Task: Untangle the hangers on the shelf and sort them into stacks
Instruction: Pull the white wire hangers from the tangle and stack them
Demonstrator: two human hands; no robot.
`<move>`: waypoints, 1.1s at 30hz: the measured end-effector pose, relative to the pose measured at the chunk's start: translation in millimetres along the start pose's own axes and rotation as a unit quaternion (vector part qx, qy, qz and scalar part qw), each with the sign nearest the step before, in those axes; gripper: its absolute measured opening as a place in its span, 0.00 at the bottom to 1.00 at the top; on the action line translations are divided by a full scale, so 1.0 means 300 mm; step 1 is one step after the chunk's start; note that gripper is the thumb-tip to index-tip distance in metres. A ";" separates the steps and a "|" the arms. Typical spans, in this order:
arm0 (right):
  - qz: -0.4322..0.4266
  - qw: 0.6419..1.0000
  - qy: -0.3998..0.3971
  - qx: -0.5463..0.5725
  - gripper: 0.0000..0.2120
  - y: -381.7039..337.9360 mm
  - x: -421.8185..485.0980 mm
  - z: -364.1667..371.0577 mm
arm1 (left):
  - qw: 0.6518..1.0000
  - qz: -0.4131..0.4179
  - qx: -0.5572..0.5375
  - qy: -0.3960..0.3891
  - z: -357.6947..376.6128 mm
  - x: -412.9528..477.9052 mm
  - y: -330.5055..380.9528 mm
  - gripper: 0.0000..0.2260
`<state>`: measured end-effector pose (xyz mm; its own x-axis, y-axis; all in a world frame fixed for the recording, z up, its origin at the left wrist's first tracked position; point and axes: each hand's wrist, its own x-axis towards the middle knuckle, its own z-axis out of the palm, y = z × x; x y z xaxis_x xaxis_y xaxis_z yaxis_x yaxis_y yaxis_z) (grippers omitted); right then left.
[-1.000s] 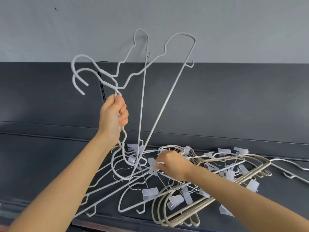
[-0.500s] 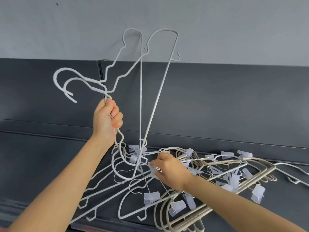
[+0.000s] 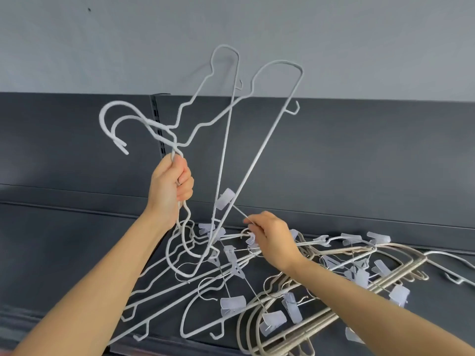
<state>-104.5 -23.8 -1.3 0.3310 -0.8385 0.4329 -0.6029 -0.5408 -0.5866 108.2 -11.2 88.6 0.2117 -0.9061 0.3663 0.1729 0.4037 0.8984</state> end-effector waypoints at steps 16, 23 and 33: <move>0.154 0.986 0.063 -0.014 0.09 0.121 0.026 -0.250 | 0.971 0.057 0.222 -0.065 0.103 -0.015 0.126 0.16; 0.211 0.965 0.155 0.023 0.13 0.188 -0.069 -0.491 | 0.919 0.098 0.351 -0.151 0.251 -0.025 0.150 0.12; 0.308 0.918 0.248 -0.012 0.08 0.343 -0.263 -0.716 | 0.820 0.266 0.470 -0.190 0.553 -0.099 0.104 0.12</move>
<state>-348.7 1.0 51.1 -0.4470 -0.8478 0.2854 -0.5816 0.0330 -0.8128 -52.2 7.3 145.8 -0.3284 -0.6796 0.6560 -0.7017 0.6404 0.3121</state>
